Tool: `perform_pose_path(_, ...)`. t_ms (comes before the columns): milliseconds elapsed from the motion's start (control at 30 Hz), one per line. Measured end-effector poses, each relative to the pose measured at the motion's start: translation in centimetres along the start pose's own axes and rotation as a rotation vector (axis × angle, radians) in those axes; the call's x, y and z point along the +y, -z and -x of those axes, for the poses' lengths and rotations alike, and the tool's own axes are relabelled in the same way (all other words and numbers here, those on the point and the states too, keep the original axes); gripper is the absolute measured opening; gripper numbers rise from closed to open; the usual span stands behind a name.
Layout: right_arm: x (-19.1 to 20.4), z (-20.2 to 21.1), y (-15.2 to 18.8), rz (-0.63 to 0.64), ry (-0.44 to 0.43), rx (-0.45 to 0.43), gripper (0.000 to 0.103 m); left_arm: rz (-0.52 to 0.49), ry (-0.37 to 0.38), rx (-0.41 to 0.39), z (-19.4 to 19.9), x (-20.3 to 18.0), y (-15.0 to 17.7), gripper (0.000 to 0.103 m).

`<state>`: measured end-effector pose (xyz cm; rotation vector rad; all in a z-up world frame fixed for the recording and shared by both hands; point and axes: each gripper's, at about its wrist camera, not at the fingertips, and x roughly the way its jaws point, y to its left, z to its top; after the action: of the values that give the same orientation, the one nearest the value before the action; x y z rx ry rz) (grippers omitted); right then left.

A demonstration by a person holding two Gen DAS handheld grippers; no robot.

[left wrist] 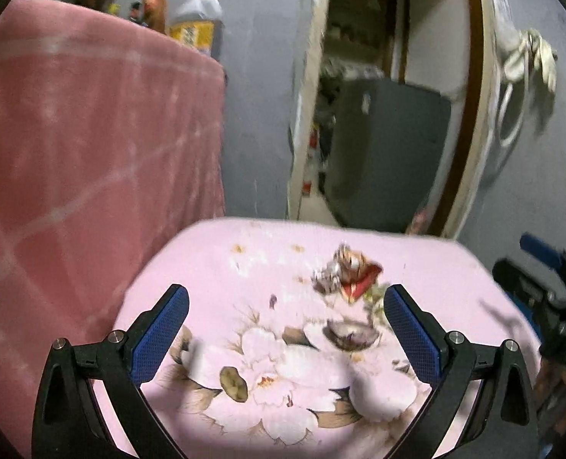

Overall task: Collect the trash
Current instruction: 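Grasp the purple shell piece with the left tool while the right tool grasps the green wrapper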

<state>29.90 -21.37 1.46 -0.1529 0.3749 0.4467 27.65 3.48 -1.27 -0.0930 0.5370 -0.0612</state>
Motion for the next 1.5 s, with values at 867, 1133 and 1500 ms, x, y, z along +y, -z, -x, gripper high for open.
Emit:
perform_pose_path(867,1.9,-7.6,2.0,0.027,-0.259,0.417,0.030,0.043,0.344,0.298,-5.5,0.0,0.2,0.035)
perform_pose_path(1133,2.8,-9.6,2.3,0.020,-0.286,0.514,0.011,0.054,0.372,0.320,-5.8,0.1,-0.1,0.031)
perform_pose_path(1500,2.4,-7.3,3.2,0.013,-0.254,0.454,0.005,0.036,0.388,0.365,-6.6,-0.2,0.1,0.030)
